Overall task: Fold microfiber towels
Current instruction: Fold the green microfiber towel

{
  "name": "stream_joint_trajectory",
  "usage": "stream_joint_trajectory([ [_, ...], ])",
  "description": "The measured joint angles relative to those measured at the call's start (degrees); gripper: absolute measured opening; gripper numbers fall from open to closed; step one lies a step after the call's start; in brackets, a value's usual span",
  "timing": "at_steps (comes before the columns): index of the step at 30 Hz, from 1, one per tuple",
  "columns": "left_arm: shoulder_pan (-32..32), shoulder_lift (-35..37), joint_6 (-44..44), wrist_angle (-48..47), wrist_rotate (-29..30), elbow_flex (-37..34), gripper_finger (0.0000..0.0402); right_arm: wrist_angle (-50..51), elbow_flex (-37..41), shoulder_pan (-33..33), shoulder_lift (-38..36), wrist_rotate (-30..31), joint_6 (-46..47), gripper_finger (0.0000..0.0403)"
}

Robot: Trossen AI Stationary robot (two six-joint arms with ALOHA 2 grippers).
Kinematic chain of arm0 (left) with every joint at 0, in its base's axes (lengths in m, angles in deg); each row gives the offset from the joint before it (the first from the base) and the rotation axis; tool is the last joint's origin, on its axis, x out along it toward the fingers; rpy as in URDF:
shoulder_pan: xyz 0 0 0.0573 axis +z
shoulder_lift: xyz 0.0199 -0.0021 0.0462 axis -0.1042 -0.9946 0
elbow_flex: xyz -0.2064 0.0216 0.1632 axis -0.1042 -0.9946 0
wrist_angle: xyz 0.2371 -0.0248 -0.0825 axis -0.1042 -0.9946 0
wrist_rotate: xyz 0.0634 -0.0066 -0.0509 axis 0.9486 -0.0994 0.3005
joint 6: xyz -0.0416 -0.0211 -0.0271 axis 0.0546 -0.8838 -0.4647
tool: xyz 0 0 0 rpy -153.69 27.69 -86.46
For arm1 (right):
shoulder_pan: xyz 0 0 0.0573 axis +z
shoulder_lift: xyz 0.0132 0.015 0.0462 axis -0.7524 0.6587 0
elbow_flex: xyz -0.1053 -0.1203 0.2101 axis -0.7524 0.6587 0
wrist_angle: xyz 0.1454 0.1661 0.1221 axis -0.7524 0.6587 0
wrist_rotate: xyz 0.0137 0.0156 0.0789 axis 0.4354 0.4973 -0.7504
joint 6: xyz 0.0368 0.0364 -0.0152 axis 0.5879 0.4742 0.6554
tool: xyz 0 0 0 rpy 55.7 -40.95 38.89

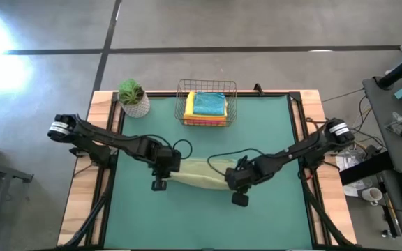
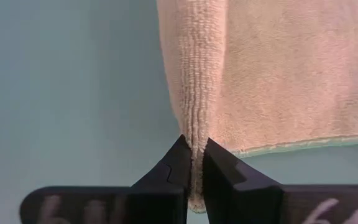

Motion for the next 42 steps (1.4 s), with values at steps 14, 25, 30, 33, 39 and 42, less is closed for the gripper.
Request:
stream_joint_trajectory([
  [14, -1.8, -0.3, -1.6, -2.2, -3.2, 0.1, 0.0146, 2.1, -5.2, 2.6, 3.6, 0.0, 2.5, 0.0094],
  [25, -2.1, -0.1, 1.3, -0.4, 2.9, 0.0, 0.0204, 1.8, -5.5, 4.4, 0.7, 6.2, 8.4, 0.0136],
  [30, 0.1, -2.3, 4.4, 7.0, 9.7, 0.0, 0.0194, 0.5, -1.7, 2.5, 1.7, 9.4, 16.3, 0.0120],
  [33, 1.2, -4.1, 5.8, 8.9, 9.6, 0.0, 0.0181, -4.6, 1.5, 2.4, 1.8, 7.6, 21.0, 0.0101],
  [39, 1.6, -7.7, 7.7, 9.3, 9.4, -1.3, 0.0115, -16.2, 5.2, 4.0, 1.8, 4.5, 26.4, 0.0035],
  [42, 1.6, -7.8, 7.7, 9.6, 9.2, -2.6, 0.0060, -17.3, 5.5, 4.6, 1.9, 4.6, 28.0, 0.0013],
])
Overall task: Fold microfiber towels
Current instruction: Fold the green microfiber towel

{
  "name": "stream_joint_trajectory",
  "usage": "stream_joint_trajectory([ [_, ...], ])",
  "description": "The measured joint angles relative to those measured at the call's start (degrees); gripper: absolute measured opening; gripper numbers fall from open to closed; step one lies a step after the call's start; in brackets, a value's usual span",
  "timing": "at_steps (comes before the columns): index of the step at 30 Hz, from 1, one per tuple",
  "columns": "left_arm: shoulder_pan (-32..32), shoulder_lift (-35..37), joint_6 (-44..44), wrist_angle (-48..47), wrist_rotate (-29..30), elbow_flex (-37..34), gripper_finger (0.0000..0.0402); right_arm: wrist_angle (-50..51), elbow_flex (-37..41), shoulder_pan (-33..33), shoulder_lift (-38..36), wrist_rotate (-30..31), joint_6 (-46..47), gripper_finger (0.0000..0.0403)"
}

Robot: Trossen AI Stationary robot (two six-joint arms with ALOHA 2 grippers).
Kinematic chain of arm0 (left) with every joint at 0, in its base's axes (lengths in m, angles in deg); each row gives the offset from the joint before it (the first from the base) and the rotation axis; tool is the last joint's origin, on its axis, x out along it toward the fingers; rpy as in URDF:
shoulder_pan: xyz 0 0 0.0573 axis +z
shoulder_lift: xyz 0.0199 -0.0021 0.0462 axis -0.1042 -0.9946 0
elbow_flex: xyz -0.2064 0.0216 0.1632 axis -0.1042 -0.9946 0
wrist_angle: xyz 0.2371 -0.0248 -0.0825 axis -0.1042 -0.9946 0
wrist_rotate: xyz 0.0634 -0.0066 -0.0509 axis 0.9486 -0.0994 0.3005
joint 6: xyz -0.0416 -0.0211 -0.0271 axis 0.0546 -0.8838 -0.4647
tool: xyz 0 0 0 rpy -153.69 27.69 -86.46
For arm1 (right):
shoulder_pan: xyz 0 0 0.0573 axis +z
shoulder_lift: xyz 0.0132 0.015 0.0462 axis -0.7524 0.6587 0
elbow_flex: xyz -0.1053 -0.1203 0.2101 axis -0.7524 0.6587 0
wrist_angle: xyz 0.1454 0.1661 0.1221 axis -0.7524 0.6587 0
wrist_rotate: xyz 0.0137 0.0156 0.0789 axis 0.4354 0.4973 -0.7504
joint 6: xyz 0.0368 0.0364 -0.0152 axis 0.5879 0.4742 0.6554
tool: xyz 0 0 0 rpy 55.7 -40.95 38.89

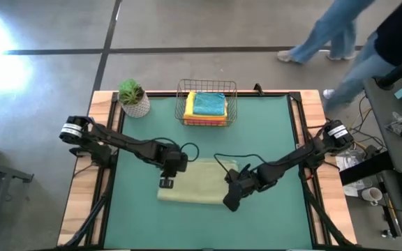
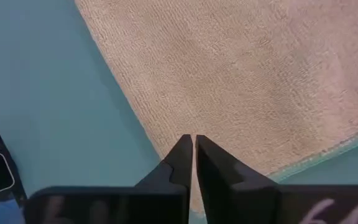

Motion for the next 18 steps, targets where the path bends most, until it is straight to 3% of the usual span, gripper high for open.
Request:
stream_joint_trajectory([
  [2, 0.0, 0.0, -0.1, 0.0, -0.3, -0.9, 0.0021, -0.1, 0.0, 0.2, 0.4, -0.1, 1.2, 0.0010],
  [4, 0.0, 0.0, -0.1, 0.0, -0.5, -1.4, 0.0008, -0.1, 0.1, 0.3, 1.0, -1.2, 1.6, 0.0009],
  [18, -0.1, -2.5, -6.4, 1.0, -3.4, -4.1, 0.0001, 2.4, -0.1, -1.2, 4.6, -2.5, 2.4, 0.0009],
])
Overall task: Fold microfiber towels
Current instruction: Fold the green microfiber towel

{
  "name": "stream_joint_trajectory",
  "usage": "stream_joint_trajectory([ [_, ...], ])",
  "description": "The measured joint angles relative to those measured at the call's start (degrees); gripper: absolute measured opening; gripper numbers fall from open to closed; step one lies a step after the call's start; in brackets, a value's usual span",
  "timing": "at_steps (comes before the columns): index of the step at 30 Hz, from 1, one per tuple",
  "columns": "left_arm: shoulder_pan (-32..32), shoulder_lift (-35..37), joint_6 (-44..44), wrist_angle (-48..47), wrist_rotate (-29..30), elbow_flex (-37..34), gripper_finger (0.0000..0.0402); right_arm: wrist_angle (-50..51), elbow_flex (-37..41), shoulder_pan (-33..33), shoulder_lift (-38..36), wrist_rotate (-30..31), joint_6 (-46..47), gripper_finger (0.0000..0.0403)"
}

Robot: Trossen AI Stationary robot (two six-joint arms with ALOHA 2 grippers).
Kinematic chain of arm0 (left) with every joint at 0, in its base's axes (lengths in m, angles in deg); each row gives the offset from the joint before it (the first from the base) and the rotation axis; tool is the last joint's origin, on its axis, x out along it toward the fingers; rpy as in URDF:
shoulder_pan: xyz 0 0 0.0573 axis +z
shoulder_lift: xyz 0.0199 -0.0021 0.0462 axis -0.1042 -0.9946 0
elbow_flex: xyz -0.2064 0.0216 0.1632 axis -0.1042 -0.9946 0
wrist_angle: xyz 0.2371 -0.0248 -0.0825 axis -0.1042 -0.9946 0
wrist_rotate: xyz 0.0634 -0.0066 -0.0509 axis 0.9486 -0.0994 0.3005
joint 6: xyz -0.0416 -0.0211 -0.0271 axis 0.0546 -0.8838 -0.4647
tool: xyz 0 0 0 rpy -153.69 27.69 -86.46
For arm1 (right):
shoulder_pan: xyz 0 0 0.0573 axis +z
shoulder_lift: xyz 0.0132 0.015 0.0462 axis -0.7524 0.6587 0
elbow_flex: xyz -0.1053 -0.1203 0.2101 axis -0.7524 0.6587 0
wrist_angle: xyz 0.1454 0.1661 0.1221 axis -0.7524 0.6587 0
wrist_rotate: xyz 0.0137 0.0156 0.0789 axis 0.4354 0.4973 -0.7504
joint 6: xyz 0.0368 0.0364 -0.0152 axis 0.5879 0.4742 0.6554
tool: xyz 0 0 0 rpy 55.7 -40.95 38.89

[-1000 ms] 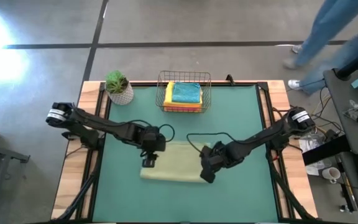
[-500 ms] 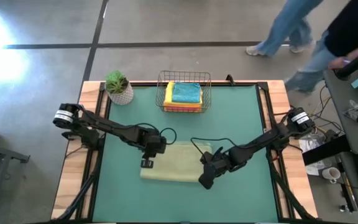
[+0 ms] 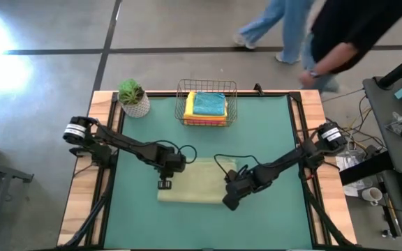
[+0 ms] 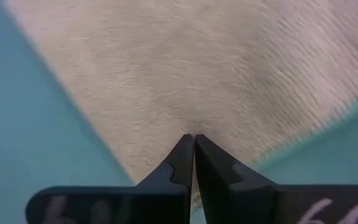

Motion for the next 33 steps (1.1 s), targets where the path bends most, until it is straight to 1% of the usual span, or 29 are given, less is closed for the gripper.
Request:
stream_joint_trajectory([
  [6, -0.7, 0.2, -2.9, 0.0, -2.7, -0.8, 0.0001, 8.0, -0.2, -4.0, -0.8, 0.4, -1.6, 0.0008],
  [13, -1.0, 0.1, -5.9, 0.3, -7.1, -0.6, 0.0001, 8.5, -0.2, -11.1, -0.8, 1.6, -6.5, 0.0008],
  [18, -1.1, 0.0, -5.9, 6.4, -12.3, -0.7, 0.0001, 8.0, -0.2, -16.3, -0.8, 3.2, -10.2, 0.0008],
  [21, -1.2, 0.0, -5.9, 11.9, -13.3, -0.7, 0.0001, 6.2, -0.1, -18.6, -0.8, 3.6, -11.9, 0.0008],
  [24, -1.2, 0.0, -5.9, 17.1, -13.3, -0.7, 0.0001, 2.7, -0.1, -20.0, -0.8, 3.5, -14.2, 0.0008],
  [26, -1.2, 0.0, -5.8, 18.1, -13.2, -0.6, 0.0001, 2.1, -0.2, -20.4, -0.8, 3.4, -14.7, 0.0008],
  [29, -1.2, 0.3, -5.8, 17.5, -12.1, -0.2, 0.0001, 4.1, -1.4, -20.2, -1.4, 3.3, -16.2, 0.0008],
  [31, -1.2, 1.1, -5.7, 16.8, -11.4, -0.2, 0.0001, 4.1, -2.7, -18.9, -2.4, 3.3, -17.5, 0.0008],
  [33, -1.2, 2.7, -5.4, 13.8, -10.7, -0.2, 0.0001, 4.0, -4.4, -17.1, -2.9, 3.2, -17.9, 0.0008],
])
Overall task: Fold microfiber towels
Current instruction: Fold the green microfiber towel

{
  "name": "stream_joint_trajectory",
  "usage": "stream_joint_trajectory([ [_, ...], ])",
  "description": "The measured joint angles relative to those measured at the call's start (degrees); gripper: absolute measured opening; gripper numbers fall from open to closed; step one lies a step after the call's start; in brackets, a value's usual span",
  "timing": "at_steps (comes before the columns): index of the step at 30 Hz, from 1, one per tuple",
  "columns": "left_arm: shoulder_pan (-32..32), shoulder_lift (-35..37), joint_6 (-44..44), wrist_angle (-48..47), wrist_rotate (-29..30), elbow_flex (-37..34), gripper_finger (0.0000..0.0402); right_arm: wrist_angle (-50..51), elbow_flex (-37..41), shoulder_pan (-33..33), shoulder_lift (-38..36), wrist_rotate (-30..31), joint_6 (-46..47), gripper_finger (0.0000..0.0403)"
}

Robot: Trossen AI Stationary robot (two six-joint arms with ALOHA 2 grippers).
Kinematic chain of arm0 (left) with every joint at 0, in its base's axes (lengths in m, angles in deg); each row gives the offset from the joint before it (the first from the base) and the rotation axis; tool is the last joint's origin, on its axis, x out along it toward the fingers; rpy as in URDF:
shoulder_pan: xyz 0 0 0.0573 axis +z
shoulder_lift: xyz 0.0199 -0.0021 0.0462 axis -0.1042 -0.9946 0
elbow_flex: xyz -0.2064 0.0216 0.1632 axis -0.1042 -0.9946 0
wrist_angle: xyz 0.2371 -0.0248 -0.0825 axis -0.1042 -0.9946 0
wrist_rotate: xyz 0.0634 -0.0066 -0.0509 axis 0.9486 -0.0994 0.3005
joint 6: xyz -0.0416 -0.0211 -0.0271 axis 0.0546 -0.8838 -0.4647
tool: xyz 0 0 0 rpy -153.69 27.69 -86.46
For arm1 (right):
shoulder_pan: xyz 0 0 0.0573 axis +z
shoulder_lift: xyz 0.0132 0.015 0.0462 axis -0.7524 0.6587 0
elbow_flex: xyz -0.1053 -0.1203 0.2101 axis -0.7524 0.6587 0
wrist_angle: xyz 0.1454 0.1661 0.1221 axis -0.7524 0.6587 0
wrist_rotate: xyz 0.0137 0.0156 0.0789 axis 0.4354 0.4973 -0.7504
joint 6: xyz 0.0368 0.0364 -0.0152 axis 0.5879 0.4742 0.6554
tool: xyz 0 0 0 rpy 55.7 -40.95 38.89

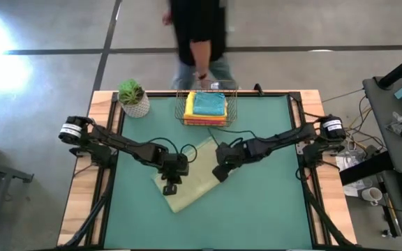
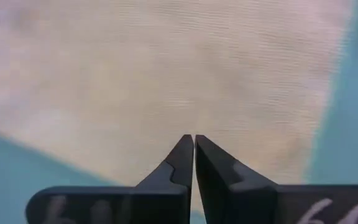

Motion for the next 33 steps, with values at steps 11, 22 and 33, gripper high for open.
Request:
stream_joint_trajectory([
  [11, 0.2, 12.6, 0.1, -18.3, 13.1, -0.2, 0.0001, -15.9, -5.5, 8.3, 1.1, 1.3, -5.4, 0.0008],
  [22, 0.2, 25.6, -2.1, -24.9, 15.9, -0.1, 0.0001, -25.5, -14.2, 9.7, 12.8, -0.6, -11.5, 0.0008],
  [33, 0.2, 33.9, -6.4, -30.7, 22.6, -0.2, 0.0002, -16.8, -30.9, 9.4, 26.1, -13.4, -22.1, 0.0008],
])
